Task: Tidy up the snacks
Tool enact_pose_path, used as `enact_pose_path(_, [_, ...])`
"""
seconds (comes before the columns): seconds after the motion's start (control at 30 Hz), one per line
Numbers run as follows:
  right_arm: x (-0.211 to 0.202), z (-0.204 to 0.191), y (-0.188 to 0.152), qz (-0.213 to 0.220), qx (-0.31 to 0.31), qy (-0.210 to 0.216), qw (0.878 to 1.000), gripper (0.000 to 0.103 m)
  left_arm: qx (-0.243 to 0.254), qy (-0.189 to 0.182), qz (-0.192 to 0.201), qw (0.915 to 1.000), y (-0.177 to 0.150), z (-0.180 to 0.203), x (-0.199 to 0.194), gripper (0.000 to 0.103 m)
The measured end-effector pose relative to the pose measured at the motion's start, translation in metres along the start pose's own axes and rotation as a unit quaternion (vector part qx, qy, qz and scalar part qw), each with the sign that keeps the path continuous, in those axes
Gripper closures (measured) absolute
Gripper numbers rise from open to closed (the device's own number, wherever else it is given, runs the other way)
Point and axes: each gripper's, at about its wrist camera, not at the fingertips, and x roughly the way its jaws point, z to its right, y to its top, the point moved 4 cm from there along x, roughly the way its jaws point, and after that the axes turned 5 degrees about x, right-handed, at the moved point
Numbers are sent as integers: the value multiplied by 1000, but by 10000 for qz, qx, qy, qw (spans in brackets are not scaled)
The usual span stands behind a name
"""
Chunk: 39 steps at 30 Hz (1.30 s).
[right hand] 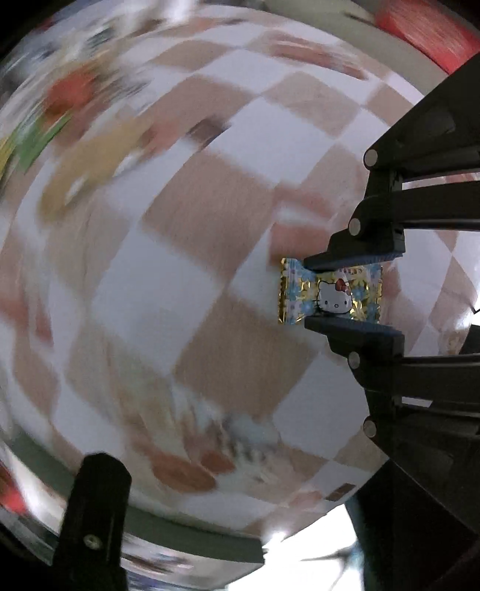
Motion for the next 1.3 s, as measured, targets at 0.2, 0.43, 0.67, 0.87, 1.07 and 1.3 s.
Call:
enact_pose_path(0.2, [-6,72,-23,37,1804,825,9801,77,-832,-572,16,9949,58,44,18,24])
enact_pose_path(0.43, [-9,107,-47,212,2638,1227,9565,76,-2024,-542,75,9778,105,66,46,24])
enact_pose_path(0.67, [-10,114,-60,291,2917,1456,9449,76,-2261,75,51,9741,124,82,69,21])
enact_pose_path(0.87, [-15,121,-75,313,2950,1516,9429,76,-1489,565,166,9871,132,106,71,47])
enact_pose_path(1.07, [-27,128,-73,367,2931,1530,9431,76,-261,487,387,9977,127,106,63,77])
enact_pose_path(1.3, [-33,120,-67,374,2878,1570,9440,76,708,534,440,9951,59,74,59,78])
